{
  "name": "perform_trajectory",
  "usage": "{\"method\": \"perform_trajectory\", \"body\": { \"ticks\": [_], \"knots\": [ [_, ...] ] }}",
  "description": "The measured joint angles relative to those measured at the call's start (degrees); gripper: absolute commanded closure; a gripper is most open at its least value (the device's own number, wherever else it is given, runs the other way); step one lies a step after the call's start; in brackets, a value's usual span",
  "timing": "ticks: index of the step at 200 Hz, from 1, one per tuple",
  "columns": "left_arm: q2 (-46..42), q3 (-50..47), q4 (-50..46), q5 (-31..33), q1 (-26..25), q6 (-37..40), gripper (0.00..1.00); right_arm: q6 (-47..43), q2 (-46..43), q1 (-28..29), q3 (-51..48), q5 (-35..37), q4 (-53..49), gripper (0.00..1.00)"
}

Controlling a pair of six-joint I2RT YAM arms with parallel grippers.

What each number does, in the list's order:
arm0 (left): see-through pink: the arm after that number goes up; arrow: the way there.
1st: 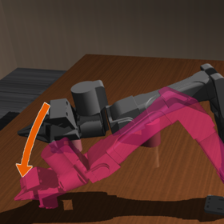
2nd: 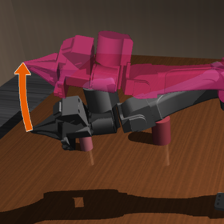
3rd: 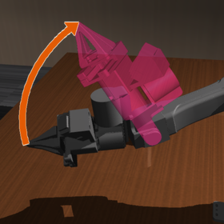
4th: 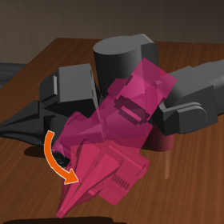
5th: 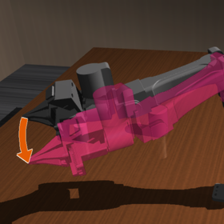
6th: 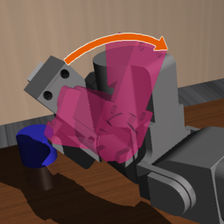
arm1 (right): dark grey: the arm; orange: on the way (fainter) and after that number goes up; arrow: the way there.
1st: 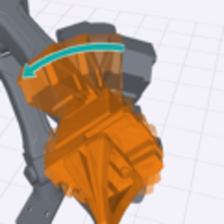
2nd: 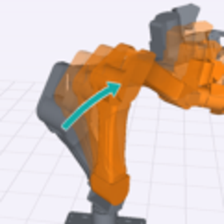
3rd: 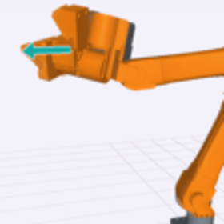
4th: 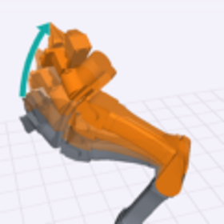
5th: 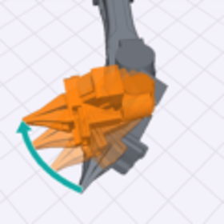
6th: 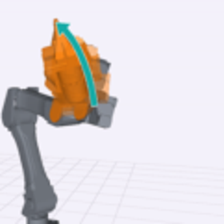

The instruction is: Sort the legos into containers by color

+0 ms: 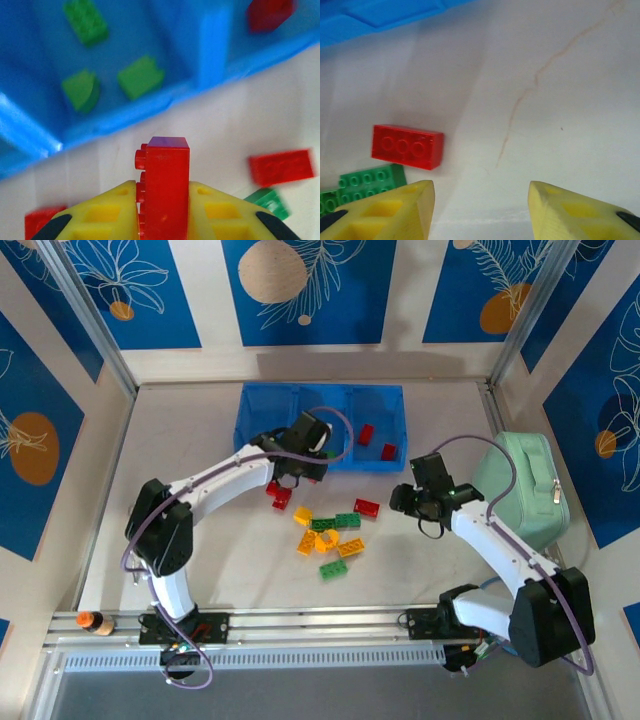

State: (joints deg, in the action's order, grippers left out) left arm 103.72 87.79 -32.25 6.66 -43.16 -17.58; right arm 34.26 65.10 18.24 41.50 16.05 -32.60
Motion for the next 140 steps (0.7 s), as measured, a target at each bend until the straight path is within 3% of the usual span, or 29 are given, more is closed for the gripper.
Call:
{"method": "perform_trajectory", "body": {
  "ticks": [35,73,140],
  "knots": [
    [7.2,15.3,-0.2,-4.9,0.0,1.2,0.74,1.5,-2.5,0.0,-3.3,-0.5,0.1,0.48],
    [21.1,34.3,-2.8,-8.0,0.0,3.2,0.74,2.6,-4.3,0.6,-4.5,-1.6,0.4,0.48],
    [32.2,46.8,-6.5,-8.5,-0.1,5.2,0.68,3.3,-6.9,2.1,-4.9,-1.7,0.3,0.47]
  ]
}}
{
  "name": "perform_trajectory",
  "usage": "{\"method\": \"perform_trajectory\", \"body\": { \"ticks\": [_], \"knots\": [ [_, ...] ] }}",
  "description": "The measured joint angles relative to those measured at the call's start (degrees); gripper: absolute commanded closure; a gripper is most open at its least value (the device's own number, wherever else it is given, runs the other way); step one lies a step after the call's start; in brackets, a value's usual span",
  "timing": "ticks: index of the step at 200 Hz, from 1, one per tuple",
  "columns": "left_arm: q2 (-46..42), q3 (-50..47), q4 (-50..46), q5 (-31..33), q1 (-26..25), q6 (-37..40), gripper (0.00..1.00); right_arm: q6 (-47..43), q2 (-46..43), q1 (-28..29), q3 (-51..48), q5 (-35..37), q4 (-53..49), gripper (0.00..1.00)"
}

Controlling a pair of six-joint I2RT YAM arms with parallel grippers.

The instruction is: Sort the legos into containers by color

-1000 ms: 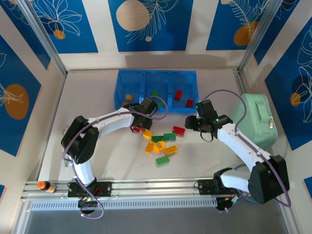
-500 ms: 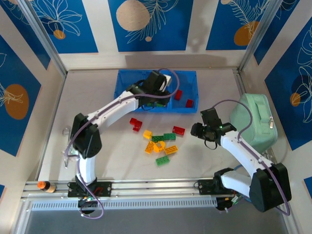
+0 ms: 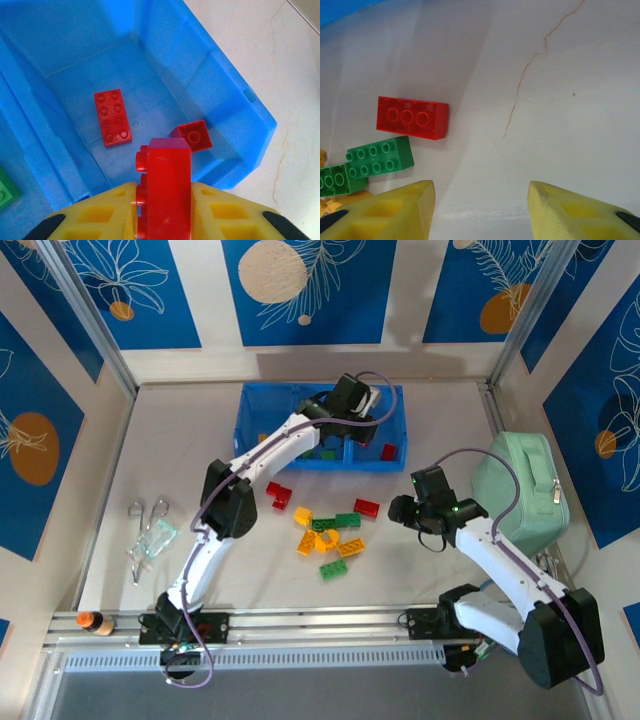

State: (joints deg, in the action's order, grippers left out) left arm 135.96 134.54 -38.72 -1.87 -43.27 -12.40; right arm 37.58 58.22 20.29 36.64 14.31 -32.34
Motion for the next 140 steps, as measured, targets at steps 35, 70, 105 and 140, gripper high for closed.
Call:
{"method": "perform_trajectory", "body": {
  "ticks": [35,70,105,140],
  "knots": [
    [1.0,3.1,-1.4,0.6,-0.1,2.1,0.43,0.2,-0.8,0.4,-0.1,0.0,0.0,0.45],
    [-0.7,1.9,-2.1,3.9,-1.7,4.9,0.41,0.5,-0.8,1.4,-0.6,-0.3,-0.2,0.36],
    [-13.8,-13.8,2.3,4.9,-3.4,5.3,0.41,0.4,-0.6,2.4,-0.7,-0.7,-0.2,0.27],
    [-32.4,-34.4,12.6,4.9,-3.7,4.8,0.40,-0.2,4.4,3.7,1.4,-1.3,-0.2,0.26]
  ]
}}
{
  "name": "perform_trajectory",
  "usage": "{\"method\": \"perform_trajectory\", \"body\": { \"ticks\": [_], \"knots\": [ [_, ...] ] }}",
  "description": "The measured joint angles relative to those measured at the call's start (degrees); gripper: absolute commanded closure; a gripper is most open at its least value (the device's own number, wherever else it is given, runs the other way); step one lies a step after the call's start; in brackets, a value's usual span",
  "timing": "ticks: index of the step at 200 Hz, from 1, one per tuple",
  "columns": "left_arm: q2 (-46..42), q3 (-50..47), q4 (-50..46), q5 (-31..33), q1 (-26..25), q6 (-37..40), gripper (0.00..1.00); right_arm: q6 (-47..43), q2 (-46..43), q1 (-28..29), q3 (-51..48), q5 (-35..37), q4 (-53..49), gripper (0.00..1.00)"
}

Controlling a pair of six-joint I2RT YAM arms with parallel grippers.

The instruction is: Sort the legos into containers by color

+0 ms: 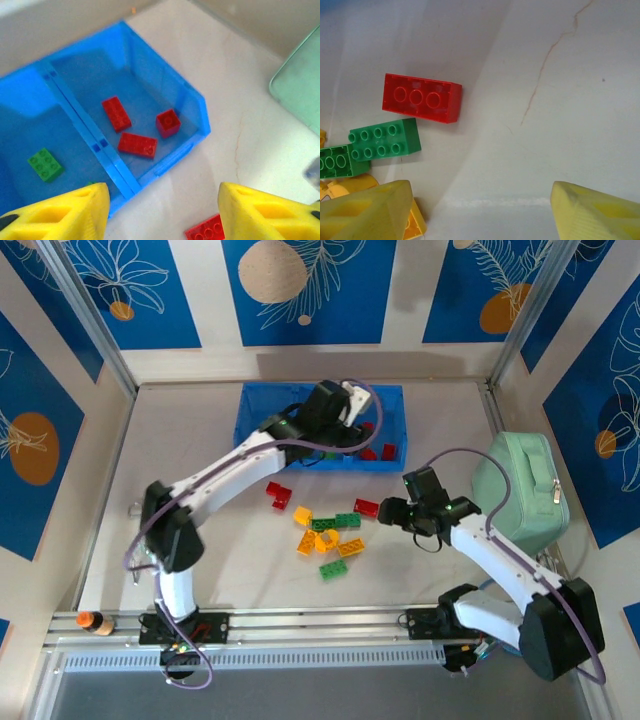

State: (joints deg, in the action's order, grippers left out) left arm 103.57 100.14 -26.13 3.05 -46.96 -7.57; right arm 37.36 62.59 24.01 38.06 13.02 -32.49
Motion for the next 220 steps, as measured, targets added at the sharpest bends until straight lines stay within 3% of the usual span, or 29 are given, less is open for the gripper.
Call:
{"method": "perform_trajectory", "body": {
  "ticks": [40,132,172,220],
  "knots": [
    [-14.1,-22.0,9.8,0.4,0.0,-1.1,0.40,0.4,11.2,3.4,6.7,0.3,-0.3,0.14],
    [-27.0,-52.8,14.0,3.7,0.9,-9.3,0.40,6.9,33.4,7.9,22.6,4.8,-4.9,0.14],
    [-31.3,-59.1,14.7,5.0,1.0,-12.3,0.40,8.3,38.7,8.2,24.5,5.7,-6.0,0.21],
    [-35.6,-63.7,14.8,6.7,1.3,-14.5,0.40,8.7,41.6,8.5,27.2,6.4,-8.1,0.45]
  ]
}}
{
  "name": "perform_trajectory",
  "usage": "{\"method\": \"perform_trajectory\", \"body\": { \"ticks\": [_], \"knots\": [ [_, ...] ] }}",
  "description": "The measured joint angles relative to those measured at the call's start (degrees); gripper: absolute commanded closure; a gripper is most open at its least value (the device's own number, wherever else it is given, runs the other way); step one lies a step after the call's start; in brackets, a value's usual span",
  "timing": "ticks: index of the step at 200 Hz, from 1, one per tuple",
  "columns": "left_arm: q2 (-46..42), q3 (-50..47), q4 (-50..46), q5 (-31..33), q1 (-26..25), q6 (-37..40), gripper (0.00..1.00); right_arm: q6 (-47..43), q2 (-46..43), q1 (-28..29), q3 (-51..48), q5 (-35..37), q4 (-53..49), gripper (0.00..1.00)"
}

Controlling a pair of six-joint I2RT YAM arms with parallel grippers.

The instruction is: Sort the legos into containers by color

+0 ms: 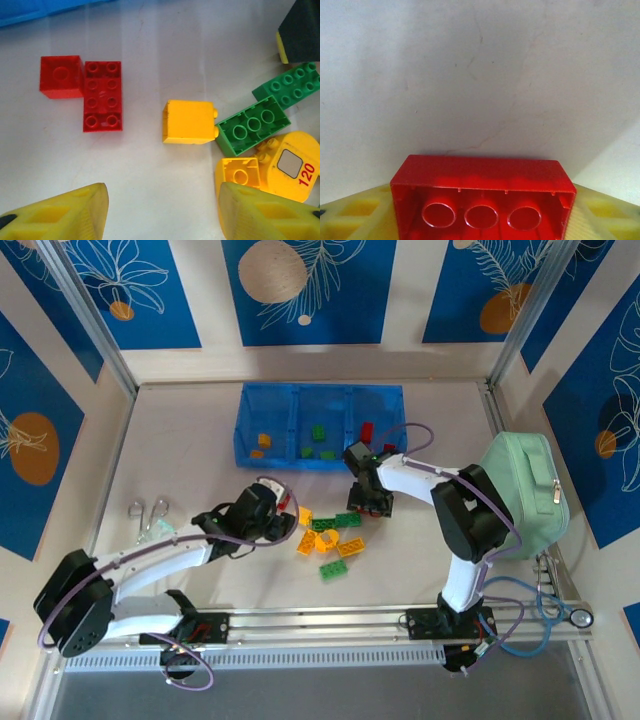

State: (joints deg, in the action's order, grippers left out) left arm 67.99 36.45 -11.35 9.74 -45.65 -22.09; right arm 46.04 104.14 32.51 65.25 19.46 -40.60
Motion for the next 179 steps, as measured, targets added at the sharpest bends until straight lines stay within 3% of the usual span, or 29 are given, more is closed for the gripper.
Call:
{"method": "perform_trajectory", "body": {
  "ticks": [62,78,112,142,179],
  "knots": [
    [-5.2,-1.5,-1.9,2.2,4.3,-0.6,0.39,-0.2,-0.9,1.7,3.9,2.8,-3.5,0.50],
    [-8.5,-1.0,-5.2,1.0,10.3,-2.1,0.35,-1.2,-3.0,1.2,6.6,4.2,-5.6,0.51],
    [-16.8,0.9,-9.9,-1.4,23.7,-6.1,0.34,-5.0,-8.0,-3.5,14.6,4.8,-7.1,0.50],
    [-17.4,1.4,-11.0,-3.8,25.2,-7.9,0.34,-8.4,-6.7,-9.2,22.1,4.6,-7.9,0.50],
    [-17.2,-3.6,-10.7,-8.0,25.3,-11.3,0.35,-11.9,1.3,-15.0,30.8,3.2,-9.5,0.50]
  ]
}}
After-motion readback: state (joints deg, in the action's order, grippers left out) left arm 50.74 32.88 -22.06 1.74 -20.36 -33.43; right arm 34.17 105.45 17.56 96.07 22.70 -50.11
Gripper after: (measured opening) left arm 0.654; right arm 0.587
